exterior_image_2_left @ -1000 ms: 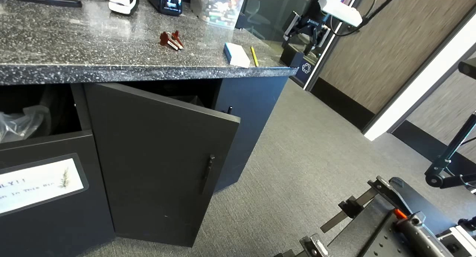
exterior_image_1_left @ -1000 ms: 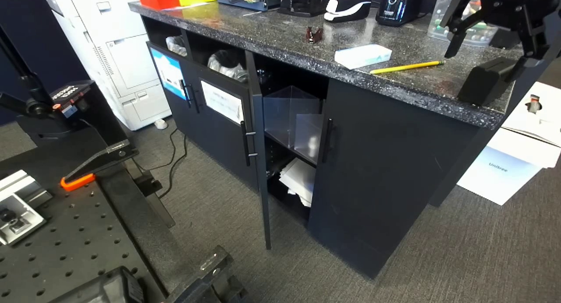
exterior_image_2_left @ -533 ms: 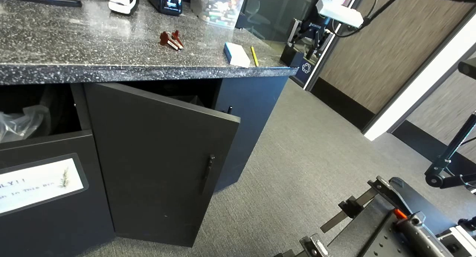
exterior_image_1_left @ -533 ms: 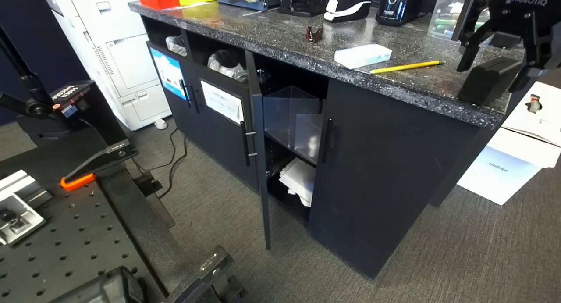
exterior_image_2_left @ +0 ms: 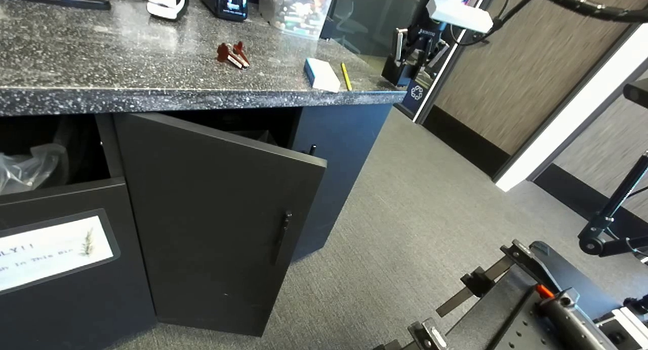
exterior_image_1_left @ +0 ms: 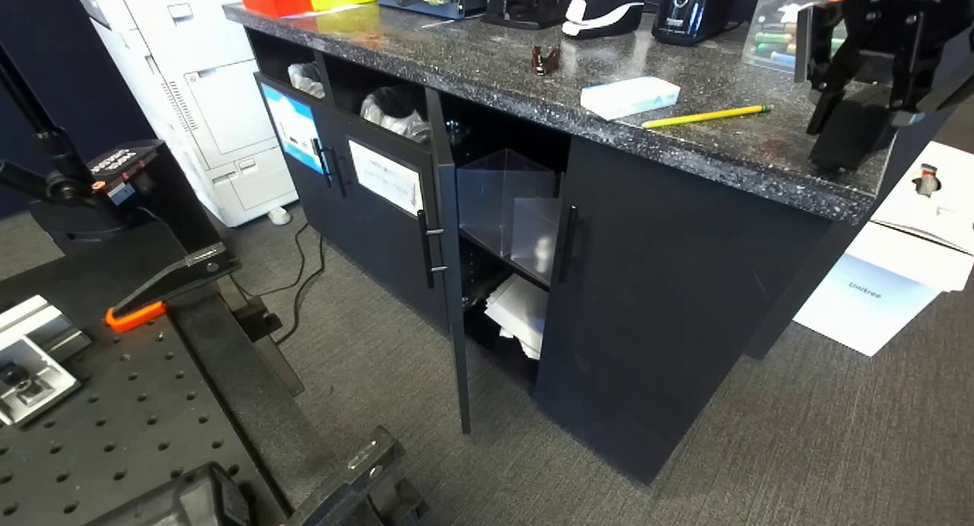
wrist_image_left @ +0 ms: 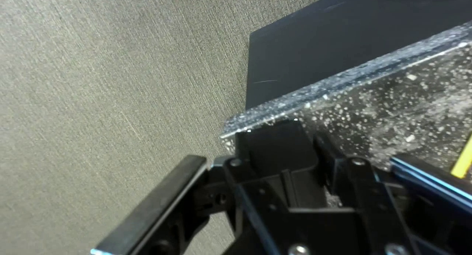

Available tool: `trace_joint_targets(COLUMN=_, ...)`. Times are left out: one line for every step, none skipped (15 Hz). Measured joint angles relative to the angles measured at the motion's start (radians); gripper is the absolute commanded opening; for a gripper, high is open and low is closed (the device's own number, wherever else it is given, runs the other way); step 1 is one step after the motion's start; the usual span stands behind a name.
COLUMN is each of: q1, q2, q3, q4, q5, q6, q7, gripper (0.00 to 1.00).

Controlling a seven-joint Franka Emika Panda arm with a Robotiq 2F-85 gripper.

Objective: Move the black box to the left

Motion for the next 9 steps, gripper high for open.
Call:
trace_joint_targets(q1=0.016, q2=-0.011, q3=0.000, q4=0.003, q5=-0.008, q6=0.001, q7=-0.008, gripper=0.22)
trace_joint_targets(q1=0.035, q2=-0.026, q3=0.000, q4=0.005, q5=-0.013, q6=0.001, q7=-0.017, gripper=0.22)
trace_joint_targets(q1=0.056, q2=-0.044, q3=0.001, q4=0.007, q5=-0.019, q6=0.001, q7=-0.029, gripper=0.22)
trace_joint_targets(q1=0.079, q2=-0.063, q3=0.003, q4=0.008, q5=-0.022, q6=0.001, q7=-0.047, gripper=0.22)
trace_joint_targets(q1=0.104, q2=-0.084, q3=0.008, q4=0.009, q5=-0.023, q6=0.001, q7=-0.068, gripper=0.22)
trace_joint_targets(q1=0.129, q2=-0.103, q3=0.014, q4=0.009, q5=-0.023, q6=0.001, q7=-0.088, gripper=0.22)
trace_joint_targets(q1=0.155, q2=-0.120, q3=0.022, q4=0.010, q5=-0.023, q6=0.000, q7=-0.104, gripper=0.22)
trace_joint_targets(q1=0.182, q2=-0.136, q3=0.034, q4=0.010, q5=-0.023, q6=-0.002, q7=-0.117, gripper=0.22)
trace_joint_targets(q1=0.208, q2=-0.150, q3=0.050, q4=0.009, q5=-0.020, q6=-0.008, q7=-0.132, gripper=0.22)
